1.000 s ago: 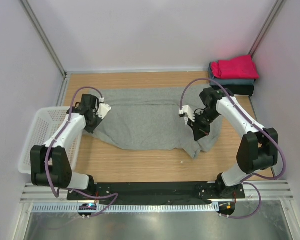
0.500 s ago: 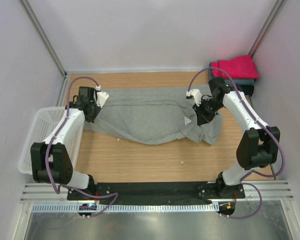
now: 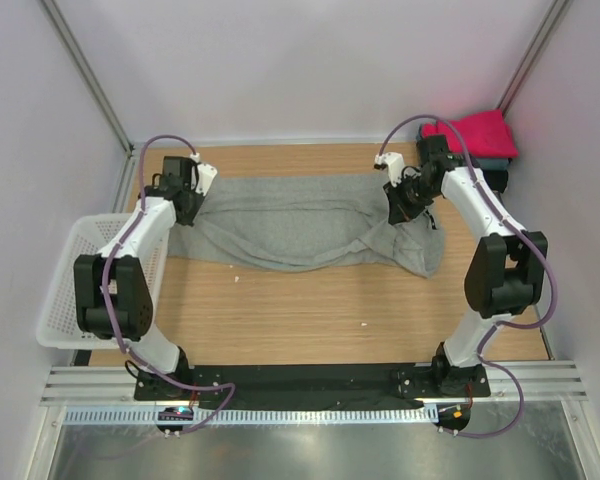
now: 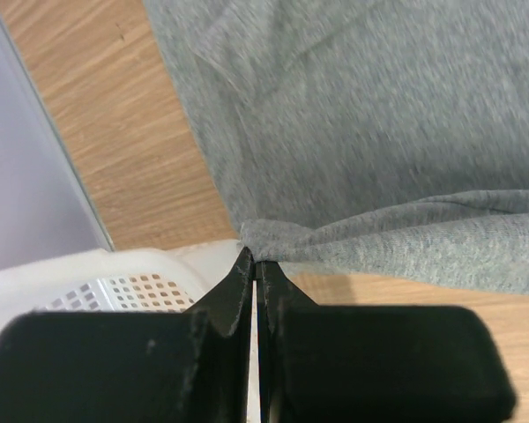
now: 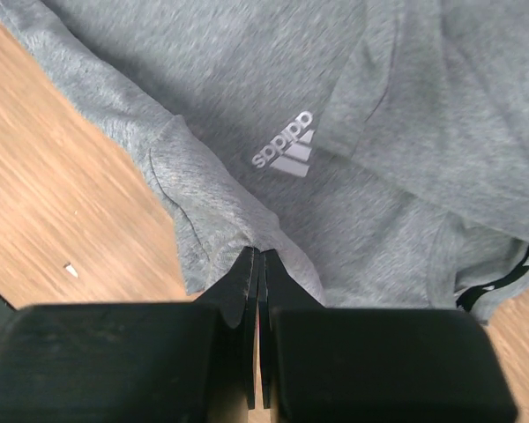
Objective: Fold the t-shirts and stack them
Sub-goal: Fold the tshirt
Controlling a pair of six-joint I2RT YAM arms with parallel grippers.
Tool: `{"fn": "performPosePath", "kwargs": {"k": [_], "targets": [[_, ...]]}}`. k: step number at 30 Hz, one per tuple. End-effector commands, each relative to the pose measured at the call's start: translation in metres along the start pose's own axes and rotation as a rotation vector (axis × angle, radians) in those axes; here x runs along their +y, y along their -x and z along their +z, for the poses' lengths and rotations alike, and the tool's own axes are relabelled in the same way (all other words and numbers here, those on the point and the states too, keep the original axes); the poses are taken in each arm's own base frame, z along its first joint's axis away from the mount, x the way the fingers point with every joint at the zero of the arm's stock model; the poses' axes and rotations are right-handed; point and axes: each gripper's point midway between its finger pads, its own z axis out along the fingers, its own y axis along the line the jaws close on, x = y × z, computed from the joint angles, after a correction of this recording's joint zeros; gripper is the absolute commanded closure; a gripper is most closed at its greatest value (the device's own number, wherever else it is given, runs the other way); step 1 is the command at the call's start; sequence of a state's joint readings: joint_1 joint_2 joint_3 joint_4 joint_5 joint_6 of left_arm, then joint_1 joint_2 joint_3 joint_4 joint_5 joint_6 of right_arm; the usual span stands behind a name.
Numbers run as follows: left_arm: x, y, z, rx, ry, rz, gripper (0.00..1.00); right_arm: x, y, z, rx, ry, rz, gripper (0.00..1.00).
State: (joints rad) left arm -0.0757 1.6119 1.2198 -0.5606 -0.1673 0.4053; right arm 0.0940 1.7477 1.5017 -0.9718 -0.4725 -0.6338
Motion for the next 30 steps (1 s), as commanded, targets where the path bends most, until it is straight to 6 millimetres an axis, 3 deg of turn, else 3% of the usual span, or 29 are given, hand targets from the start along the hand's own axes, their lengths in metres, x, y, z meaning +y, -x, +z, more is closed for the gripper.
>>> {"fn": "performPosePath", "kwargs": {"k": [1,10,11,22,30], "targets": [[0.027,0.03,-0.001,-0.078,0.082,-0.056,1.0,-0.022,0.028,-0.008,-0.076,-0.067,0.001,0.99],[0.047,0.042,0.022,-0.06,0.128,-0.096,1.0,-0.062,0.037,-0.002,-0.067,-0.116,0.051,0.99],[0.056,0.05,0.025,-0.074,0.139,-0.116,1.0,-0.073,0.044,-0.006,-0.072,-0.138,0.05,0.98],[0.078,0.073,0.042,-0.088,0.168,-0.148,1.0,-0.104,0.08,-0.009,-0.105,-0.178,0.05,0.98],[0.088,0.096,0.061,-0.089,0.169,-0.146,1.0,-0.131,0.086,0.019,-0.09,-0.178,0.084,0.99]]}}
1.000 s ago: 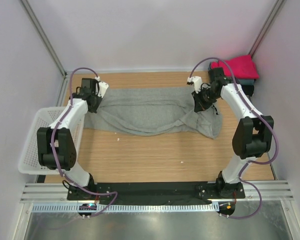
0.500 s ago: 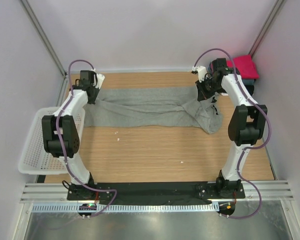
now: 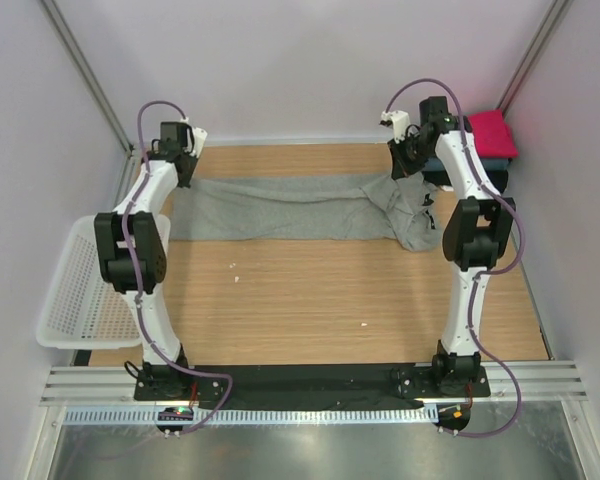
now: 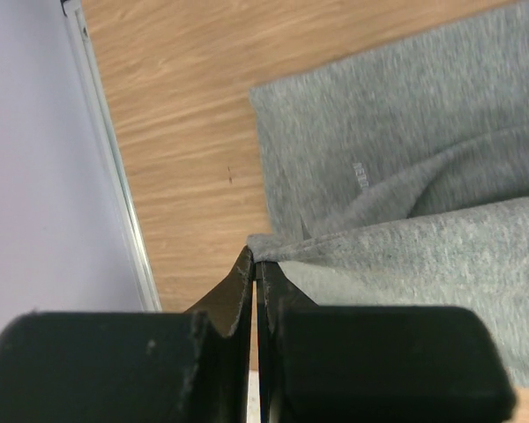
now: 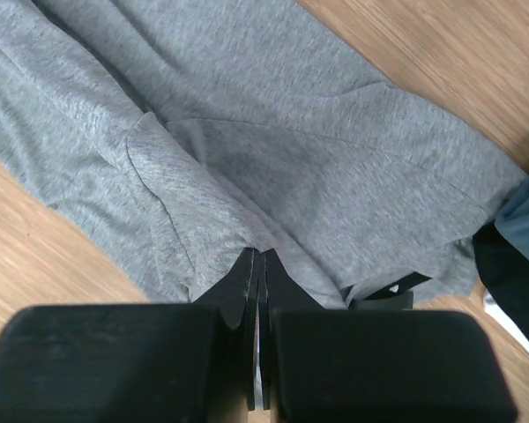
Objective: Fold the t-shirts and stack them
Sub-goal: Fold the tshirt
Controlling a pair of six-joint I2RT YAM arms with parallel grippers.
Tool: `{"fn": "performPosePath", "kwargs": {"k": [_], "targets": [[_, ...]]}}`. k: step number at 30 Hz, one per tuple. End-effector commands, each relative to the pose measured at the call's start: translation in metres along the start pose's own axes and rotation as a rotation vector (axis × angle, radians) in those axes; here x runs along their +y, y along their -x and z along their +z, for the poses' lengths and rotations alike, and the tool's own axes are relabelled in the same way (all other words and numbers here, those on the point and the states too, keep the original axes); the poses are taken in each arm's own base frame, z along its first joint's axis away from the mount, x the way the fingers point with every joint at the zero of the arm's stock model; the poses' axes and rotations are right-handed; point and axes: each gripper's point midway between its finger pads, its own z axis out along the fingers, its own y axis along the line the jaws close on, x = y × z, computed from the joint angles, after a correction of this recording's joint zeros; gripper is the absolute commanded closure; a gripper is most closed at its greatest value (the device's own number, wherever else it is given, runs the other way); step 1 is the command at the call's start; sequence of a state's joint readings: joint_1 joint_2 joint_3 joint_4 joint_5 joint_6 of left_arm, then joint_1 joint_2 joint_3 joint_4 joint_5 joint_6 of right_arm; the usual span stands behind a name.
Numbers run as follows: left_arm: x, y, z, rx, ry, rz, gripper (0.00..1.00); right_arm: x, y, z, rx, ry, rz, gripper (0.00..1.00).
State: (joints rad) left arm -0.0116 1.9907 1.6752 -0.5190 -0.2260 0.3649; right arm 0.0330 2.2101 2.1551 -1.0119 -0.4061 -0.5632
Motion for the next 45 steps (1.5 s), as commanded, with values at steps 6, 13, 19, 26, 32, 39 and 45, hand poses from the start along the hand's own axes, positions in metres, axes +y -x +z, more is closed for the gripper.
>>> {"fn": "performPosePath", "kwargs": {"k": [6,13,19,26,32,39,45], "targets": [[0.009,0.013,0.024,0.021,0.032,-0.039,1.0,-0.017,0.013,0.017,-0.028,-0.033,0.057,0.9],[0.018,0.015,0.001,-0.017,0.077,-0.101,0.56,-0.011,0.017,-0.036,-0.067,-0.112,0.061,0.48],[-0.016,0.014,-0.056,-0.112,-0.085,-0.135,0.45,0.013,-0.057,-0.053,0.145,-0.017,0.102,0.47],[-0.068,-0.046,-0.051,0.065,-0.225,-0.076,0.44,0.004,-0.118,-0.053,0.26,0.085,0.241,0.49],[-0.085,-0.082,-0.033,0.172,-0.253,-0.047,0.42,0.01,-0.118,-0.046,0.225,0.223,0.291,0.5],[-0.094,-0.091,-0.021,0.218,-0.271,-0.049,0.37,0.032,-0.116,-0.034,0.204,0.402,0.345,0.52],[-0.088,-0.088,-0.018,0.204,-0.24,-0.055,0.37,0.035,-0.119,-0.022,0.208,0.445,0.379,0.52]]}}
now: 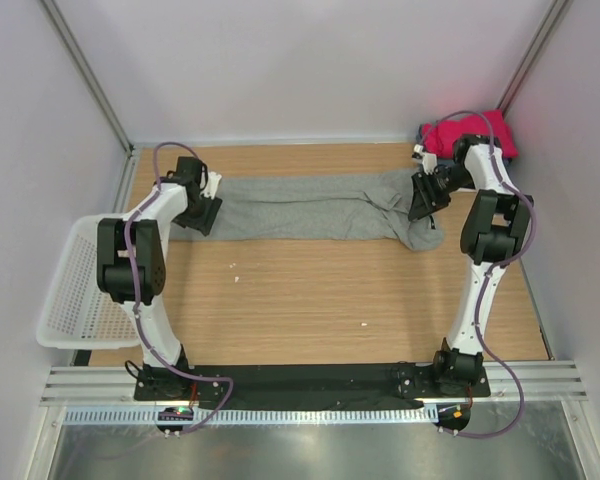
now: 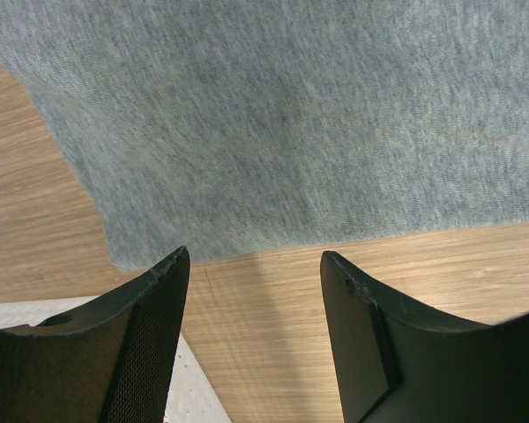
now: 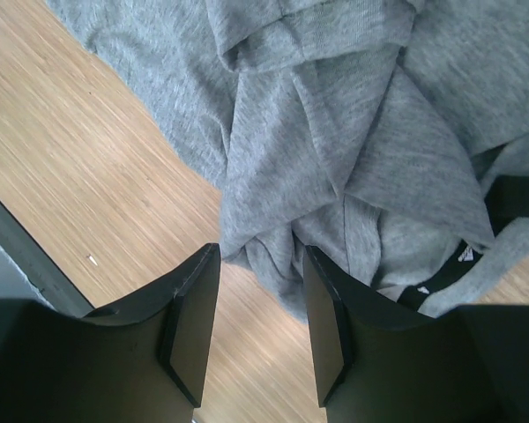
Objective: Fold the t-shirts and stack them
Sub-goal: Fold the tshirt
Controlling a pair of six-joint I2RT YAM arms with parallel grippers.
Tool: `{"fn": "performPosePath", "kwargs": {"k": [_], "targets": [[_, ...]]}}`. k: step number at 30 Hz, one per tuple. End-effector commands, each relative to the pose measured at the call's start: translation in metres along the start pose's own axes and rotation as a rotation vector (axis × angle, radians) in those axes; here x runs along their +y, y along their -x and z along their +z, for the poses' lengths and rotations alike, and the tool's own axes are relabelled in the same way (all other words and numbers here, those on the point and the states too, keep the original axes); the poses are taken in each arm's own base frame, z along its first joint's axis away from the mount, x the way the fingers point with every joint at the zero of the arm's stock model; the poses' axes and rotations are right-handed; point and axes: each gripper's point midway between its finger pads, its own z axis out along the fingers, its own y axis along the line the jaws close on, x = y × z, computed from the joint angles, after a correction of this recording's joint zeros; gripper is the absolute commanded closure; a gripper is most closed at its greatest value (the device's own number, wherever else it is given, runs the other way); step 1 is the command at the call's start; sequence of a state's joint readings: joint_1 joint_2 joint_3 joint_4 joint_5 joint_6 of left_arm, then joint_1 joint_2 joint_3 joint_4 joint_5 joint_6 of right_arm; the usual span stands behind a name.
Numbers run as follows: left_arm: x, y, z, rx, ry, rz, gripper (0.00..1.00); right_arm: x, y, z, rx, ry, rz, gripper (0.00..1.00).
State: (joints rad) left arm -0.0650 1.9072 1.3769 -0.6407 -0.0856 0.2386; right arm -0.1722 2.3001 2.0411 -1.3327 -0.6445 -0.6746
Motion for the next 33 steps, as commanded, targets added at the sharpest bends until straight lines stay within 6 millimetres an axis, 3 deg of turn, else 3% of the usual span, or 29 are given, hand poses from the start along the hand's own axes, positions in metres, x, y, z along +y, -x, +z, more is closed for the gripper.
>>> {"fn": "performPosePath", "kwargs": {"k": [1,5,14,25,33], "targets": [[0.009,0.016,-0.007,-0.056,0.031,-0.027,0.37,0.023,-0.008,-0.003,0.033,0.107,0.048,0.52],[0.019,0.023,-0.009,-0.086,0.069,-0.038,0.37,0.022,-0.014,0.006,0.056,0.143,0.072,0.52],[0.034,0.021,0.008,-0.061,0.098,-0.08,0.37,0.024,-0.021,0.017,0.071,0.197,0.09,0.55],[0.038,0.004,0.031,0.003,0.103,-0.09,0.38,0.025,-0.027,0.016,0.085,0.191,0.07,0.84],[0.035,-0.007,0.037,0.025,0.101,-0.085,0.38,0.016,-0.025,0.014,0.077,0.15,0.067,0.98]]}}
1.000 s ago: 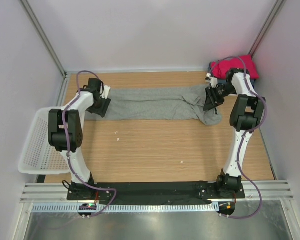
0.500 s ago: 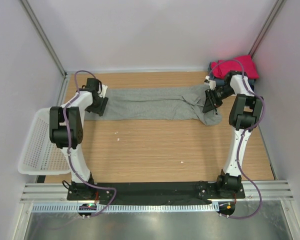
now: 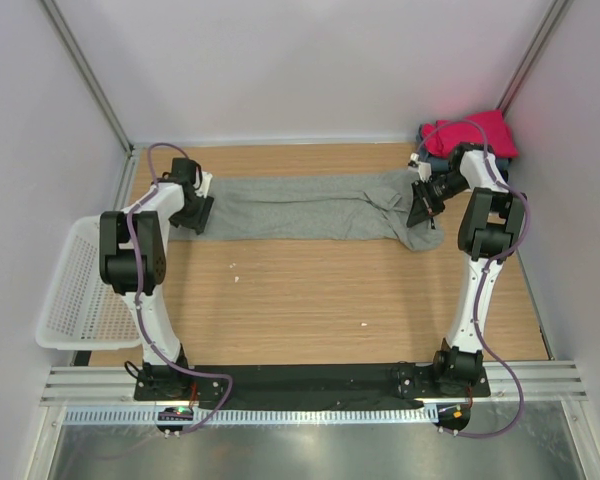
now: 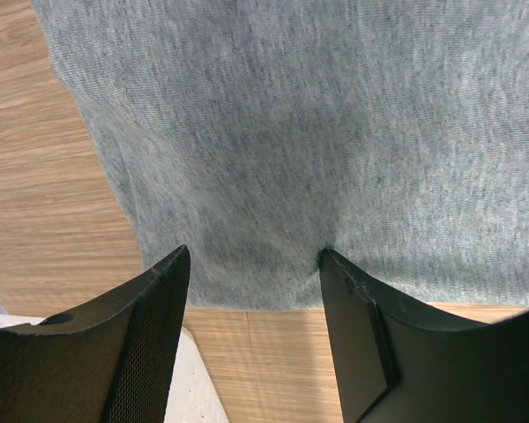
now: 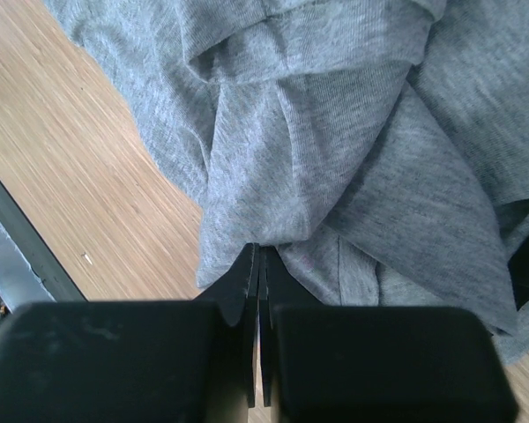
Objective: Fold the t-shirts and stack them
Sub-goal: Fold the tshirt
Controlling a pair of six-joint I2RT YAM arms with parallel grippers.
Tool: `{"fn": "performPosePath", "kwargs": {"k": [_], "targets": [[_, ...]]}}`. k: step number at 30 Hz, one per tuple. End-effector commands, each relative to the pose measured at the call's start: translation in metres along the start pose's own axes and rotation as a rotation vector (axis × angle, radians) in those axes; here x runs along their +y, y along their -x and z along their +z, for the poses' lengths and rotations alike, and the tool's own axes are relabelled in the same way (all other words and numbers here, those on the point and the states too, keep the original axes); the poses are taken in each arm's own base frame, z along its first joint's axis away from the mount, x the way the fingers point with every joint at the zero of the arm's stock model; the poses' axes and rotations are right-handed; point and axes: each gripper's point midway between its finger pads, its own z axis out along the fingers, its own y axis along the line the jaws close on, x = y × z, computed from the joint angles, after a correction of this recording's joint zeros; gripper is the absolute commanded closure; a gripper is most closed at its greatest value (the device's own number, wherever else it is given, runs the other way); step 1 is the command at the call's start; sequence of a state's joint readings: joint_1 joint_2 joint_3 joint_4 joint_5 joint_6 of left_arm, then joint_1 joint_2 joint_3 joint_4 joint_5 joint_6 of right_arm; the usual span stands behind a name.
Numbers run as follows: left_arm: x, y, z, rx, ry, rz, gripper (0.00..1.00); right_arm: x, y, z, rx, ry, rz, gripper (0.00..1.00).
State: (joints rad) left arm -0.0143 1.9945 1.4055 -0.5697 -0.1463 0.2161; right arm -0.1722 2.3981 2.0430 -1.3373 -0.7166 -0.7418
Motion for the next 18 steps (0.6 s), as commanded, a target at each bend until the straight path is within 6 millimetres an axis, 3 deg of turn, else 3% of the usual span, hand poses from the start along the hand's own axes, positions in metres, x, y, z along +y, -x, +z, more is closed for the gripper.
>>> {"fn": "performPosePath", "kwargs": {"k": [1,10,18], "targets": [[0.005,-0.006,0.01,0.01,0.022,-0.016,0.38,0.024,-0.015,-0.017,0.052,0.034,0.076,0.98],[0.018,-0.018,0.015,0.026,0.029,-0.051,0.39,0.001,0.001,-0.047,0.0,-0.069,0.068,0.99],[0.02,-0.019,0.015,0.027,0.031,-0.05,0.39,-0.012,0.018,-0.054,-0.031,-0.114,0.067,0.99]]}}
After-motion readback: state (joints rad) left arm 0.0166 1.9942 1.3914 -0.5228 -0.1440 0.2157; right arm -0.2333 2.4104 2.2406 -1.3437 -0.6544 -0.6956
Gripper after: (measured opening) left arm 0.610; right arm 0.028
